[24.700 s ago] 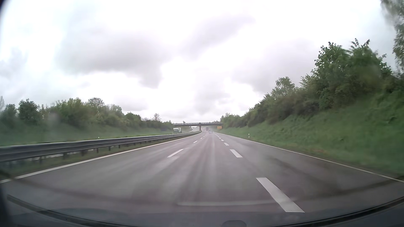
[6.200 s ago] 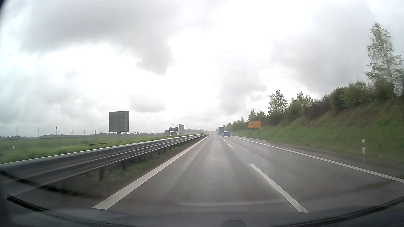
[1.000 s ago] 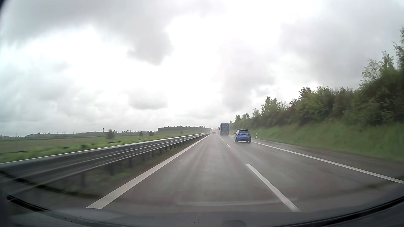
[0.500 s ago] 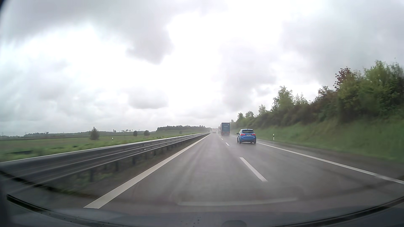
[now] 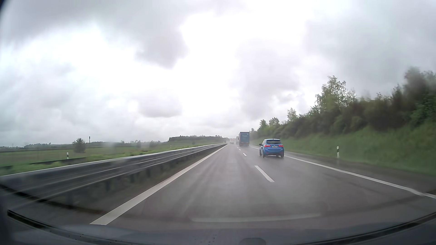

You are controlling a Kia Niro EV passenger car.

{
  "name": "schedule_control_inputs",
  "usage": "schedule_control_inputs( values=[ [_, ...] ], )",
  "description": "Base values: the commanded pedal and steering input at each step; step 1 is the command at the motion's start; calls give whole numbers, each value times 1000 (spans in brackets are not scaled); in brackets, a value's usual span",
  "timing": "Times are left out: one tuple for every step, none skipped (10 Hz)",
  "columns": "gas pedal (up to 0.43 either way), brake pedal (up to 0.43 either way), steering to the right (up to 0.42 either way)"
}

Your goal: Follow the waypoints while adhering to traffic rules and regulations

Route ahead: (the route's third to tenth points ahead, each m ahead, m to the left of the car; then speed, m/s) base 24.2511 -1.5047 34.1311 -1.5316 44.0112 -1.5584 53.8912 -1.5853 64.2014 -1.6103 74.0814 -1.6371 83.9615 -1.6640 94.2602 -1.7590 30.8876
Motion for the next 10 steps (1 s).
schedule_control_inputs(
  values=[
    [240, 0, -2],
    [240, 0, -2],
    [228, 0, -2],
    [228, 0, -2],
    [228, 0, -2],
    [228, 0, -1],
    [228, 0, -2],
    [228, 0, -1],
    [228, 0, -1],
    [228, 0, -2]
  ],
)
